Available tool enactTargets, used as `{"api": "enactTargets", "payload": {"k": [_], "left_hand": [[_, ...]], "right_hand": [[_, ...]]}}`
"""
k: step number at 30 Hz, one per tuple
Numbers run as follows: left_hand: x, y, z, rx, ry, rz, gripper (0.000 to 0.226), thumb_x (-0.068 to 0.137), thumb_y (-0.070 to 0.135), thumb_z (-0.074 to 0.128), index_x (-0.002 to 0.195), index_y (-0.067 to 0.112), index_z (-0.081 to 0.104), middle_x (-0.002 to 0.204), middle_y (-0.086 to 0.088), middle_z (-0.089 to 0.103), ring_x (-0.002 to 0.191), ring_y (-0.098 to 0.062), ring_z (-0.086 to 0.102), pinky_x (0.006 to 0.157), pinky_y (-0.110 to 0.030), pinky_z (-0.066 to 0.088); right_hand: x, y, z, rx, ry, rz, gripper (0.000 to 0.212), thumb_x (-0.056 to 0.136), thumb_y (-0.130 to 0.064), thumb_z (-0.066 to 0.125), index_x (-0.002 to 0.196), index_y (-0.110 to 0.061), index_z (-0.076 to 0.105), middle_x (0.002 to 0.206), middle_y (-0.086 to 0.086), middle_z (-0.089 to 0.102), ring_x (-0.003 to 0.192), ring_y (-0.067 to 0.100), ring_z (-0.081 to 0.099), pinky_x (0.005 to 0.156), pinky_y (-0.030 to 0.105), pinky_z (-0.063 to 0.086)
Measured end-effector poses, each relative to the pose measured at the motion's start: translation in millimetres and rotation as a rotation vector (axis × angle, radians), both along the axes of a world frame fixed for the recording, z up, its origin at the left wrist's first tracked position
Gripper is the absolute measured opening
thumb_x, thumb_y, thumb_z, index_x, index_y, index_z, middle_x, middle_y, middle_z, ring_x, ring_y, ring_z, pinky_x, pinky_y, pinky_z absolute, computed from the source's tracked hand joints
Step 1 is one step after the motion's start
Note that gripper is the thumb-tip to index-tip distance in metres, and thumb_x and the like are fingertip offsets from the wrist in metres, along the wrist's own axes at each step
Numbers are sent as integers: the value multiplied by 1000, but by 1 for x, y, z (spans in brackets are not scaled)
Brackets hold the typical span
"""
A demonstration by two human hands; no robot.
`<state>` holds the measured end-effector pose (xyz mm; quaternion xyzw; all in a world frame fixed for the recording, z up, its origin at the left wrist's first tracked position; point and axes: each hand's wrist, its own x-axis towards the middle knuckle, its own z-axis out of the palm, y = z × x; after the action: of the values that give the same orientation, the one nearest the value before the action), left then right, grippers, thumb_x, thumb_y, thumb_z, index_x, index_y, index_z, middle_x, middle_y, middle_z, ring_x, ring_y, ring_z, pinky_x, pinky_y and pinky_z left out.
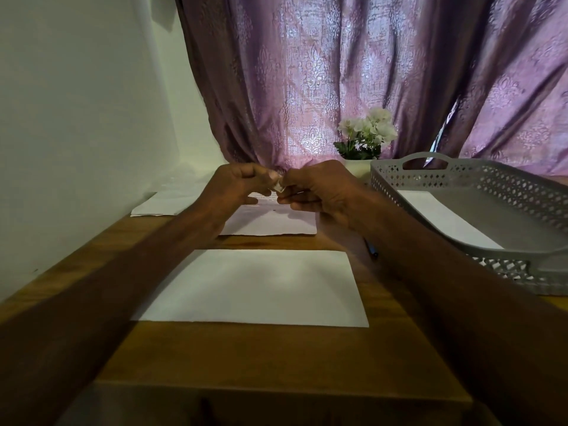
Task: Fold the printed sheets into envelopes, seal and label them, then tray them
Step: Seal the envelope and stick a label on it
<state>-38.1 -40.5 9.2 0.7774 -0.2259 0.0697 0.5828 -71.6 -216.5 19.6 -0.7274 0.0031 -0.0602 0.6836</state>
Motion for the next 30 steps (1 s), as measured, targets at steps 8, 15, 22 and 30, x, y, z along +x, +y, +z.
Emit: {"api": "enactTargets", "payload": {"k": [8, 15, 22, 30], "left_hand": [[-2, 6, 2, -241, 137, -67, 21, 91, 17, 75, 108, 5, 78, 103, -10, 80, 93, -16, 77, 74, -12, 55], [-1, 10, 6, -310, 209, -82, 33, 84, 15, 82, 113, 1, 77, 107, -13, 79, 101, -24, 77, 94, -24, 58], [-4, 8, 5, -241, 161, -28, 43, 75, 30, 86, 109, 5, 79, 102, -13, 80, 97, -27, 77, 100, -31, 57], [-5, 6, 5, -132, 149, 32, 31, 85, 33, 82, 108, 12, 78, 100, -3, 81, 95, -18, 76, 99, -33, 56]], "right_hand": [[1, 1, 0, 70, -5, 40, 18, 84, -15, 78, 94, 0, 76, 92, 17, 78, 91, 27, 78, 81, 34, 60], [1, -1, 1, 107, -18, 50, 26, 83, -13, 79, 100, 5, 75, 95, 19, 78, 92, 28, 77, 83, 36, 60], [1, -1, 2, 66, -14, 37, 17, 83, -13, 81, 89, 1, 75, 93, 20, 78, 91, 29, 77, 86, 39, 60], [3, 1, -4, 63, -29, 48, 20, 82, -15, 83, 91, 1, 76, 92, 20, 78, 91, 29, 77, 82, 37, 60]]}}
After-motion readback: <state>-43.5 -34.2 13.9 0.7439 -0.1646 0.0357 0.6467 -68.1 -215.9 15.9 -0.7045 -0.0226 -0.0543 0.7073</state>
